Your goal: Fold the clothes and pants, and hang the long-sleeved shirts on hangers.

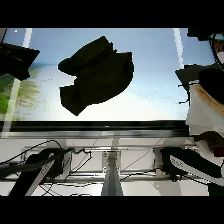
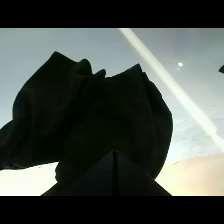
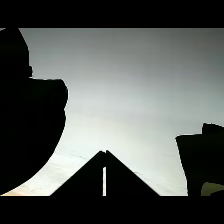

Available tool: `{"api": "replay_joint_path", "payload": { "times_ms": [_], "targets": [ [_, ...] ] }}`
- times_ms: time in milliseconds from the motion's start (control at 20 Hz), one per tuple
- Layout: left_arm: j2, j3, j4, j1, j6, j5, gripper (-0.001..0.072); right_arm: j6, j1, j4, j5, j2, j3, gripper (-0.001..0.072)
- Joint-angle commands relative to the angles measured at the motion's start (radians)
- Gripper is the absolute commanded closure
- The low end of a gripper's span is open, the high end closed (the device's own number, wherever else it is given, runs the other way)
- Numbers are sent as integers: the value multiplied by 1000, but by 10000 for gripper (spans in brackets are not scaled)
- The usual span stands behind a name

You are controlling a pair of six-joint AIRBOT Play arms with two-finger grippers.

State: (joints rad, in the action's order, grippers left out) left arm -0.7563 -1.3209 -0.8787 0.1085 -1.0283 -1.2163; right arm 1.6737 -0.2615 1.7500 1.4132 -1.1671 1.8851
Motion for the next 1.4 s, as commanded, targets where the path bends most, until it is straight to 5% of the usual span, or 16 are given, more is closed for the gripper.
{"api": "replay_joint_path", "payload": {
  "times_ms": [0, 550, 700, 950, 1100, 1250, 1350],
  "targets": [
    [1, 0, 0, -1, 0, 0, 684, 0, -1, 0, 0, 0, 0, 680],
    [1, 0, 0, 0, -3, 5, 684, 18, -1, -8, -39, -1, 0, 680],
    [0, 0, 42, 0, -3, 79, 683, 8, -1, -58, -182, -5, 0, 679],
    [0, 0, 42, 0, -3, 80, 684, -417, -33, -526, 0, -103, -89, 679],
    [-5, 0, 55, -1, -3, 132, 684, -592, -181, -539, -12, -195, -270, 665],
    [-6, 0, 56, 0, -3, 133, 684, -785, -353, -532, -145, -298, -407, 359],
    [-7, 0, 56, 0, -3, 133, 684, -893, -468, -494, -312, -371, -452, 284]
  ]
}}
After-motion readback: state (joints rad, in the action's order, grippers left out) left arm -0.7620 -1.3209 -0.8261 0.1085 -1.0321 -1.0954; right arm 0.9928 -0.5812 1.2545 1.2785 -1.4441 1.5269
